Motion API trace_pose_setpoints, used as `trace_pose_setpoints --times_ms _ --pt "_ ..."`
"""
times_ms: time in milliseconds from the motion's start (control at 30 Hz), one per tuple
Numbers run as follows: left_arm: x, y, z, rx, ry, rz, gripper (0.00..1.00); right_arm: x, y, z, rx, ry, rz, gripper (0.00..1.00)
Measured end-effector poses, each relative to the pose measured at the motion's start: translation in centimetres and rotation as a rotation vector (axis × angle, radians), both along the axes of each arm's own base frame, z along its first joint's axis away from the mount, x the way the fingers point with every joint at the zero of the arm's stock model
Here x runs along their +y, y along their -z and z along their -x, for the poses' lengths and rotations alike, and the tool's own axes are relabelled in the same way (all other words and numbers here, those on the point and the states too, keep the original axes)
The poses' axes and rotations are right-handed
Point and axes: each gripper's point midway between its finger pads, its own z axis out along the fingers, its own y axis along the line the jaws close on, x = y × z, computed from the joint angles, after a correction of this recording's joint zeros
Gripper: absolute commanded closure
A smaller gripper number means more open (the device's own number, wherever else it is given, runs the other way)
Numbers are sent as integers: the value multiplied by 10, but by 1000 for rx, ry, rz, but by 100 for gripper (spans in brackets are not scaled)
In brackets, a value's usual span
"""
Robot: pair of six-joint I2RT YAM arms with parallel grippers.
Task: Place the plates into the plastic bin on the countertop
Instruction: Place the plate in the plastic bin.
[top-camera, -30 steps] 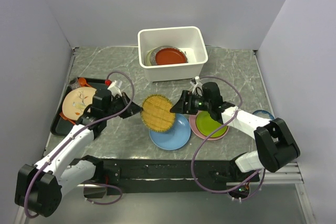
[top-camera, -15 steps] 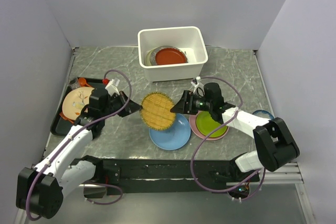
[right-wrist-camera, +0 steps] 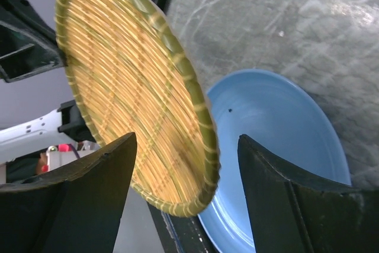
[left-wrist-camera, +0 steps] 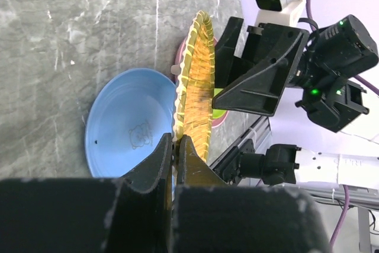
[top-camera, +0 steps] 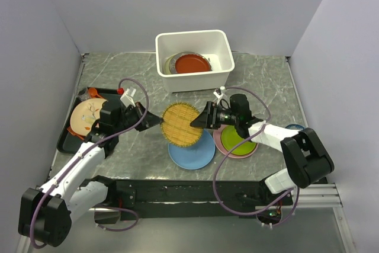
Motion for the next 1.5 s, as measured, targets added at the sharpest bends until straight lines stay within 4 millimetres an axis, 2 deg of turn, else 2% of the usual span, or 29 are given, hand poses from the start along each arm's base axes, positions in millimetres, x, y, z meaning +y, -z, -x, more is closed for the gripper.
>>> trace_pose_setpoints --times_ms 167,200,367,400,500,600,767,867,900,967,1000,1100,1300,1500 --pt "-2 -3 0 -16 11 13 99 5 -5 0 -3 -20 -46 29" --pt "-2 -4 0 -18 13 17 99 5 -5 1 -1 -23 -52 35" --pt "-5 -3 -2 -10 20 30 99 8 -8 3 6 -37 -82 47" --pt "-5 -3 -3 -9 20 31 99 8 -8 3 8 -41 -84 64" --pt "-4 -2 -5 -15 13 26 99 7 -8 5 23 -46 -88 100" --pt "4 13 -9 9 -25 -7 97 7 -20 8 -1 -83 -124 100" --pt "4 16 -9 9 -23 -16 89 7 -19 10 8 -83 -119 100" --pt "5 18 -9 14 -27 -24 75 7 -18 10 7 -83 -119 100" --pt "5 18 -9 15 -28 -27 61 7 -18 10 3 -83 -117 100" --pt "5 19 -8 19 -28 -29 42 7 -17 9 -5 -81 -111 100" --pt "5 19 -8 14 -25 -30 24 7 -15 9 -4 -75 -104 100" --pt "4 16 -7 -2 -19 -32 1 5 -8 8 10 -54 -84 100" --pt "6 13 -7 -17 -26 -52 1 3 -2 5 12 -33 -61 100" --pt "19 12 -14 -36 -85 -127 1 1 2 4 19 -20 -42 100"
